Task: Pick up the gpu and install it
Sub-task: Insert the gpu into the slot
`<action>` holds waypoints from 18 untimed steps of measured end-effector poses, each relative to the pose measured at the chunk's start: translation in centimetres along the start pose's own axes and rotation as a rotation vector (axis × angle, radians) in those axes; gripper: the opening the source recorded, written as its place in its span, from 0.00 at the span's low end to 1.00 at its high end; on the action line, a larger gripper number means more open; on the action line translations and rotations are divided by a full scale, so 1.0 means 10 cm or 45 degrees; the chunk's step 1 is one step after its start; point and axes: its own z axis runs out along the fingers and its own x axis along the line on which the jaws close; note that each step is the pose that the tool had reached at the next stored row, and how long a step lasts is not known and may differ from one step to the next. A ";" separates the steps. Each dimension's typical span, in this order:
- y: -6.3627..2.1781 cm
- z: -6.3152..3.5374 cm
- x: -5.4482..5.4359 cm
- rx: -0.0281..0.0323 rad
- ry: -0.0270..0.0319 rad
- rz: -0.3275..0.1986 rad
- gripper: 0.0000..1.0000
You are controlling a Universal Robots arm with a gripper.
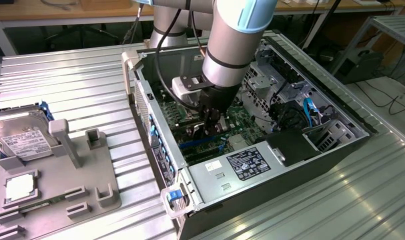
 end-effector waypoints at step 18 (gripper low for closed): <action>0.014 0.058 0.00 -0.0024 0.0000 0.000 0.28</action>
